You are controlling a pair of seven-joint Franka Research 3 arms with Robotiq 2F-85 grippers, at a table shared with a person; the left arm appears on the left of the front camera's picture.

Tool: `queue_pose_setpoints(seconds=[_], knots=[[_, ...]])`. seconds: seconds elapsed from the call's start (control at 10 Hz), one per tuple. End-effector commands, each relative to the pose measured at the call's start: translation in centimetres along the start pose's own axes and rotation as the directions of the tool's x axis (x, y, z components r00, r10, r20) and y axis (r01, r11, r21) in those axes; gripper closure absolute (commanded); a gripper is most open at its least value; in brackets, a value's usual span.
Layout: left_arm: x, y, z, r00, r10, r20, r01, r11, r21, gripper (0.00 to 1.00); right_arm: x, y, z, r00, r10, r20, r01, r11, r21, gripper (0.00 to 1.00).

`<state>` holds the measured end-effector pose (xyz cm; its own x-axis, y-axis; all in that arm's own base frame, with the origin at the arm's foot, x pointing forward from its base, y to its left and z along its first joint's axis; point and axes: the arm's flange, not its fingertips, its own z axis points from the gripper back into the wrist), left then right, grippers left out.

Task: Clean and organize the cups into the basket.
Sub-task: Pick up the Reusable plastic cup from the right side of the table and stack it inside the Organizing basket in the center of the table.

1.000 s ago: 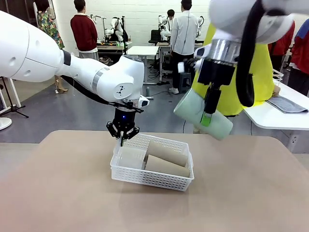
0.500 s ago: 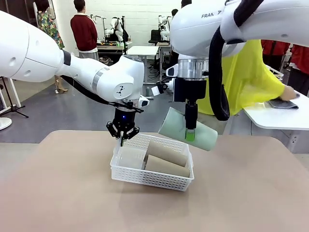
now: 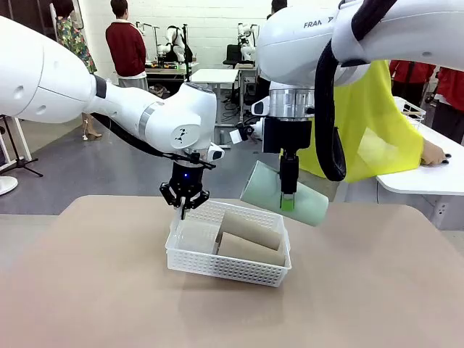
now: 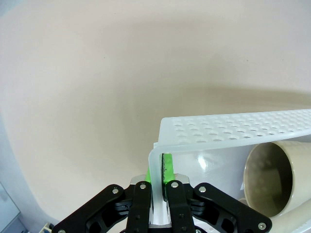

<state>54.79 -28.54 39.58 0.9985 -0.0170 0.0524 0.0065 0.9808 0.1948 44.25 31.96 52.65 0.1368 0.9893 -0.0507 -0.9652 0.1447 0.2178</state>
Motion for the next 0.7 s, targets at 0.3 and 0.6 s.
queue_pose_setpoints(seconds=[0.3,0.6], knots=[[-0.3,0.2,-0.1,1.0,-0.002,0.003,0.002,1.0,-0.005,1.0,3.4,-1.6,-3.5,1.0,0.015,-0.005,-0.016,0.99,-0.141,0.15],[-0.3,0.2,-0.1,1.0,-0.002,0.003,0.002,1.0,-0.005,1.0,5.2,-3.3,-6.5,0.998,0.055,0.015,-0.053,0.99,-0.132,0.15]])
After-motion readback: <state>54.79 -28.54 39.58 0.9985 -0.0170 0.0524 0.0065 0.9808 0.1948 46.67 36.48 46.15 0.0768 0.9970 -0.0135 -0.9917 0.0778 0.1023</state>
